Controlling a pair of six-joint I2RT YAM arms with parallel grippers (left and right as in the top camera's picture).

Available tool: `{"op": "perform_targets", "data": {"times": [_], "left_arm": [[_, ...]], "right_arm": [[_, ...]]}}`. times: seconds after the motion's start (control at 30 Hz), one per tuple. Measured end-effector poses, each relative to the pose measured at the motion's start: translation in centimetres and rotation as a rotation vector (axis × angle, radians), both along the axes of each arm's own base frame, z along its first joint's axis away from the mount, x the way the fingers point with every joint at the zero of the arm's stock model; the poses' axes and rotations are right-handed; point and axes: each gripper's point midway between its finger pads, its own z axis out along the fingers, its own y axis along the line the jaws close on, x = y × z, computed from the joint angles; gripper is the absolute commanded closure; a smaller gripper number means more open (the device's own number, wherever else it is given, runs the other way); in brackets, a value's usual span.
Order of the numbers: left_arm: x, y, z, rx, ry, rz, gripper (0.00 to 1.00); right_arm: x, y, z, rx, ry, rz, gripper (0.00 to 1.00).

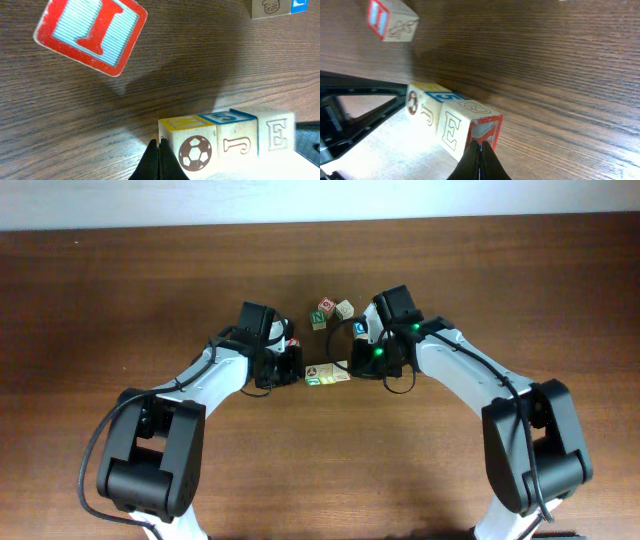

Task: Rotate 3 blocks

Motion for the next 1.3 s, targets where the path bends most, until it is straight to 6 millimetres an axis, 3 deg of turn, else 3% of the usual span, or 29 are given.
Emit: {"op": "perform_targets", "data": {"times": [0.23, 0.33, 0.43, 0.77, 1.03, 1.13, 1.23, 1.3], "left_arm": [[0.2, 0.8, -0.3, 0.039, -0.004, 0.02, 1.0], [0.3, 0.8, -0.3, 0.037, -0.008, 0.021, 1.0], [0.0, -0.3, 0.0, 0.003, -0.008, -0.008, 1.0], [0.0, -0.8, 0.3, -0.023, -0.01, -0.018, 1.0], [5.7, 6.2, 3.2, -0.042, -0.097, 0.158, 1.0], [7.9, 9.5, 8.0, -0.045, -0.226, 0.229, 1.0], [8.0, 9.9, 8.3, -0.039, -0.234, 0.238, 1.0], [8.1, 10.0, 8.4, -0.029, -0.246, 0.233, 1.0]], "right_arm": [[-0.4, 2.0, 1.7, 0.018, -0.046, 0.053, 0.96], [-0.4, 4.5, 3.6, 0.048, -0.098, 0.105, 0.96], [-1.5, 6.4, 4.1, 0.075, -0.104, 0.157, 0.96], [-1.3, 6.3, 4.0, 0.065, -0.113, 0.148, 0.96], [-1.2, 6.2, 4.2, 0.052, -0.109, 0.141, 0.96], [-0.1, 6.3, 5.7, 0.041, -0.143, 0.13, 0.96], [-0.2, 6.2, 6.0, 0.036, -0.137, 0.131, 0.96], [0.4, 6.4, 8.0, 0.031, -0.16, 0.144, 0.96]]}}
